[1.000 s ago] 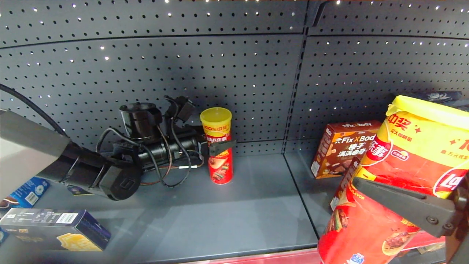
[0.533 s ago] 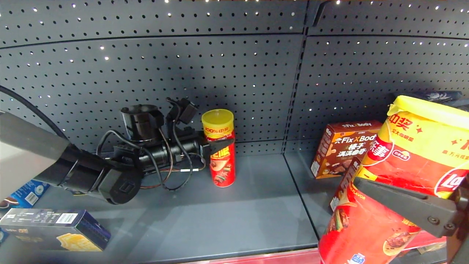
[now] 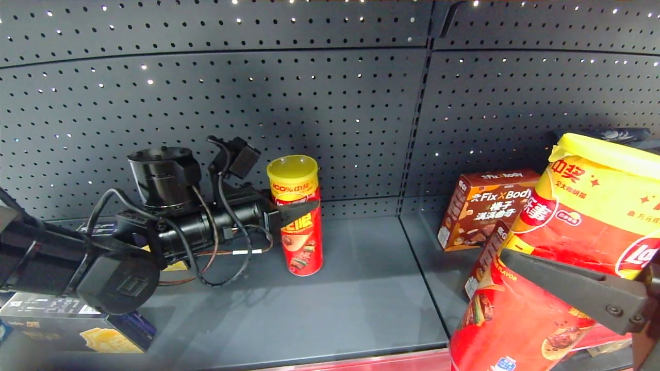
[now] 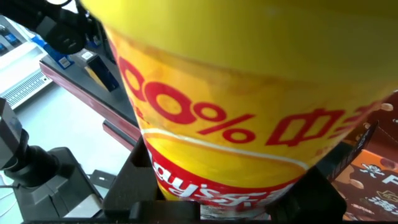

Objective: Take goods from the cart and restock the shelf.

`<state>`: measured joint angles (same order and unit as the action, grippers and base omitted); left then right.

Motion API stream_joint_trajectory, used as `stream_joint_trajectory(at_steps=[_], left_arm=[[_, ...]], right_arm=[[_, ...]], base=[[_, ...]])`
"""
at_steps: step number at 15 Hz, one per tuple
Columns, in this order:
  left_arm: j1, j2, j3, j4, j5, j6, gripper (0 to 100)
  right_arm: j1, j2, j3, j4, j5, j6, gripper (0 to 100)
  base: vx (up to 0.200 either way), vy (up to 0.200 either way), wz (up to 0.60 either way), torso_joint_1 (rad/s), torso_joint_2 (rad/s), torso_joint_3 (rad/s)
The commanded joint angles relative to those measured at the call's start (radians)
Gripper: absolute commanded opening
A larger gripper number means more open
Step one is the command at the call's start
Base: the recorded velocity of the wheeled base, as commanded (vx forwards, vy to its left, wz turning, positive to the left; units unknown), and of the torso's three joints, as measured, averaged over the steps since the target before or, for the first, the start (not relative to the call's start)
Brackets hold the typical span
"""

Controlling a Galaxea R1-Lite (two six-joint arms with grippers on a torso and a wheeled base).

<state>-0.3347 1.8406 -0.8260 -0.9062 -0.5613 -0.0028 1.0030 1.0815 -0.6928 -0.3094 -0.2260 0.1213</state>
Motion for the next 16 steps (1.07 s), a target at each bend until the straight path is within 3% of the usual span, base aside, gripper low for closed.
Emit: stream_joint_trajectory(at_steps=[1, 3, 10, 16], left_arm=[[-0.026, -0.069, 0.037, 0.004, 0.041, 0.000, 0], [-0.066, -0.104, 0.080, 0.006, 0.098, -0.002, 0], [-0.084, -0.247, 0.229, 0.007, 0.142, -0.003, 0], [-0.104, -0.271, 0.257, 0.006, 0.185, -0.002, 0]], right_arm=[[0.000, -0.003, 0.001, -0.001, -0.001, 0.000, 0], [0.000, -0.003, 0.001, -0.001, -0.001, 0.000, 0], [0.000, -0.005, 0.002, -0.001, -0.001, 0.000, 0], [0.002, -0.006, 0.001, -0.001, -0.001, -0.002, 0]], base=[[0.000, 0.000, 0.00, 0.000, 0.00, 0.000], [0.000, 0.000, 0.00, 0.000, 0.00, 0.000], [0.000, 0.000, 0.00, 0.000, 0.00, 0.000], [0.000, 0.000, 0.00, 0.000, 0.00, 0.000]])
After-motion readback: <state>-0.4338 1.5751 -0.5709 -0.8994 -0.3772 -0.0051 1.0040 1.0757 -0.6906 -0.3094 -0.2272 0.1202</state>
